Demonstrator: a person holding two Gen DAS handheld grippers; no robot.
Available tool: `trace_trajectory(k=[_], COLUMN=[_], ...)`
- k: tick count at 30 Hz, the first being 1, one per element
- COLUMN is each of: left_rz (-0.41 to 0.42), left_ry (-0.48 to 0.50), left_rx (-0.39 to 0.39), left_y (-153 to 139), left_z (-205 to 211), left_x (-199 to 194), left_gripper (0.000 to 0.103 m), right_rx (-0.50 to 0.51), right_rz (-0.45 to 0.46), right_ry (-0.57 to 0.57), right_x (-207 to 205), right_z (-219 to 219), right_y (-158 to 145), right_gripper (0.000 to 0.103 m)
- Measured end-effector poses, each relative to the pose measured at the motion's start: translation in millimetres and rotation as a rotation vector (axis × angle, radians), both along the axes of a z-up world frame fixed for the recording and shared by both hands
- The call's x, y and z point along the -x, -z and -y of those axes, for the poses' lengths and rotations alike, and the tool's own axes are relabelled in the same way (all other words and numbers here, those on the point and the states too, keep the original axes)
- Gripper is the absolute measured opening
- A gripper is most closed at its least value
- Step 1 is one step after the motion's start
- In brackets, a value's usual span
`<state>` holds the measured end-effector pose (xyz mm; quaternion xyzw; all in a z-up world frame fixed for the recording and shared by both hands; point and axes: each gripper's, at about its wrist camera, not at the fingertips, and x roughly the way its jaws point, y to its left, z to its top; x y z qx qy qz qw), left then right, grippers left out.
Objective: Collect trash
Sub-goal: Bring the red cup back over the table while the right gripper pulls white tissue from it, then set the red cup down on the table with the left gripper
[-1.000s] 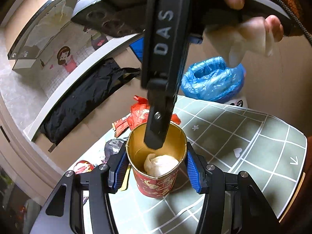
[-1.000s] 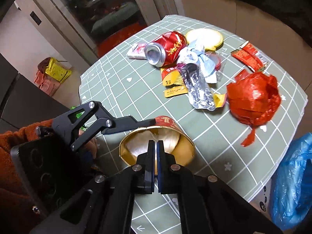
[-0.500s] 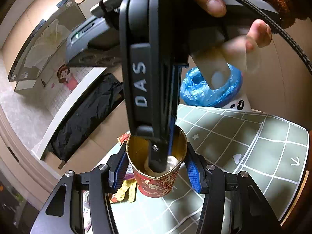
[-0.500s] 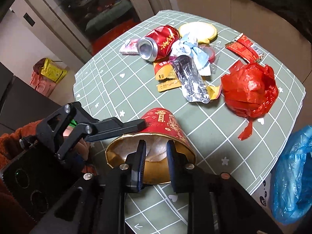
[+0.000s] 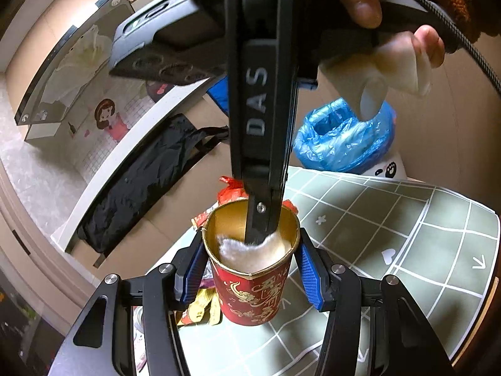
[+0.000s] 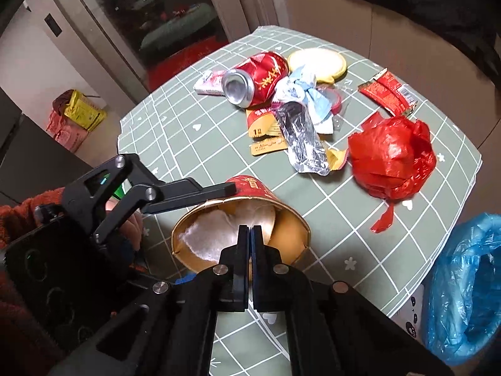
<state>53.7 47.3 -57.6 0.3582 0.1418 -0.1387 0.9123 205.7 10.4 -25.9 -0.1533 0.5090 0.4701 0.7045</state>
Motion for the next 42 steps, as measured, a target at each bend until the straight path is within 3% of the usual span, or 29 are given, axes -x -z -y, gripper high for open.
trace_trajectory(k=[9,11,14,17,18,25,27,30,32,35,40,42], left_rz=[-0.018,-0.033,-0.091,-0.192,-0.245,-0.533,-0.597,-0.657,-0.673,-0.642,-0.521,-0.553], left_ry=[-0.044,-0.067,-0.119,-0.170,-0.190,-0.297,-0.334,-0.342,-0.332,-0.343,-0.361,-0.347], left_rx=[0.000,0.021,0.115,0.294,0.388,0.884,0.943,1.007,1.048,1.107,1.036,0.994], left_y=[0,-2,-11,-24,-30,-28,-24,-20,-21,-26,-47,-49], left_z=[-3,-10,-30,-58,-72,-136,-147,-157,-160,-170,-174,-173], left_x=[-4,-9,-20,-35,-43,-82,-91,-97,-97,-97,-93,-96], left_gripper=[0.055,0.055,0.055,0.055,0.055,0.055,0.055,0.059,0.059,0.060,0.060,0.060], right_rx=[-0.052,-0.086,-0.138,-0.193,-0.204,-0.231,-0.229,-0.215,-0.209,-0.204,-0.139,-0.115], right_rz=[0.028,0.041,0.060,0.065,0.061,0.036,0.050,0.050,0.066,0.106,0.184,0.184], right_ry=[0.037,0.058,0.099,0.148,0.157,0.206,0.222,0.239,0.249,0.261,0.259,0.251], right_x=[-1,-4,-10,-19,-20,-29,-30,-33,-33,-29,-17,-16], right_z=[16,24,35,44,44,35,32,32,33,36,38,36], right_y=[-21,-32,-47,-53,-51,-14,-3,7,12,16,29,39], right_gripper=[0.001,0.001,0.001,0.001,0.001,0.001,0.005,0.008,0.024,0.028,0.030,0.030])
